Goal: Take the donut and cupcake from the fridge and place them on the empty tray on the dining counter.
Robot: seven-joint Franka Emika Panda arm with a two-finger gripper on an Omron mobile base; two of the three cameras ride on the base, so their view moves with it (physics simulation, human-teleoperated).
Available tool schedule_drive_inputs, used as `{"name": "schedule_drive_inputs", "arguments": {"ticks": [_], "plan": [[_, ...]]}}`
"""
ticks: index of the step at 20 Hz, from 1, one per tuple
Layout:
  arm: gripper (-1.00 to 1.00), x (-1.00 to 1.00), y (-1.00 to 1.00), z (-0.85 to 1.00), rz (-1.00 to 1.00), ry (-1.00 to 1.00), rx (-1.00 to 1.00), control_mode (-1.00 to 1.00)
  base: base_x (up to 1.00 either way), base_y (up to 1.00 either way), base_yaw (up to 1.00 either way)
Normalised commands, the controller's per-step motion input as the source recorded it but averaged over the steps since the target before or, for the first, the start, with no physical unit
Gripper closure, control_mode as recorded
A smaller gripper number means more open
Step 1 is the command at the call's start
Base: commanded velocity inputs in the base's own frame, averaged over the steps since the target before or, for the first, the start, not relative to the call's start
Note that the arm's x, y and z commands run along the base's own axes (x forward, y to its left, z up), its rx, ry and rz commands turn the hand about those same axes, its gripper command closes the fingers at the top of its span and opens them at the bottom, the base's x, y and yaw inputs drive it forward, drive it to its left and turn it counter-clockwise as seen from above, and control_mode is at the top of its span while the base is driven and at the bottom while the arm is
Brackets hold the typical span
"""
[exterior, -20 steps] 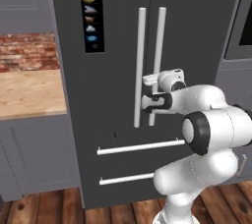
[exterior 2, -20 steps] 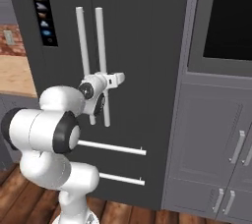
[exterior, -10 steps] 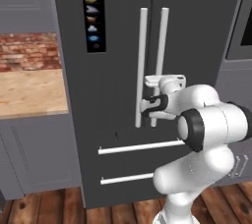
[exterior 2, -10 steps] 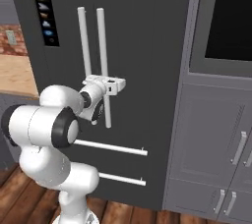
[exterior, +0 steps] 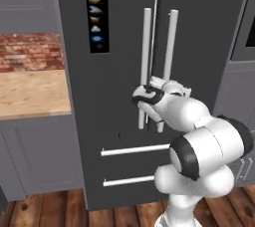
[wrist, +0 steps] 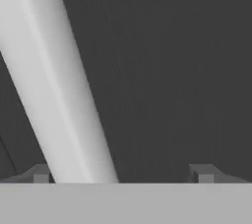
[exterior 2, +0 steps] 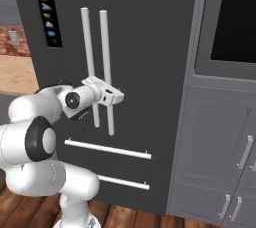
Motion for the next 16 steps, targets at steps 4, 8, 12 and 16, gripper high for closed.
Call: {"name": "schedule_drive_inputs", "arguments": {"ticks": [4,8,12,16], "plan": [[-1.00,-0.86,-1.00,0.03,-0.04,0.11,0.36,-1.00,0.00,0.00,0.00],[-1.00,-1.00,-1.00,0.06,0.00,0.00,0.30,-1.00,0.00,0.00,0.00],[-1.00,-1.00,-1.00,0.18,0.00,0.00,0.25,-1.00,0.00,0.00,0.00],[-1.00,-1.00,-1.00,0.33,-0.01,0.00,0.23,-1.00,0.00,0.00,0.00]]}}
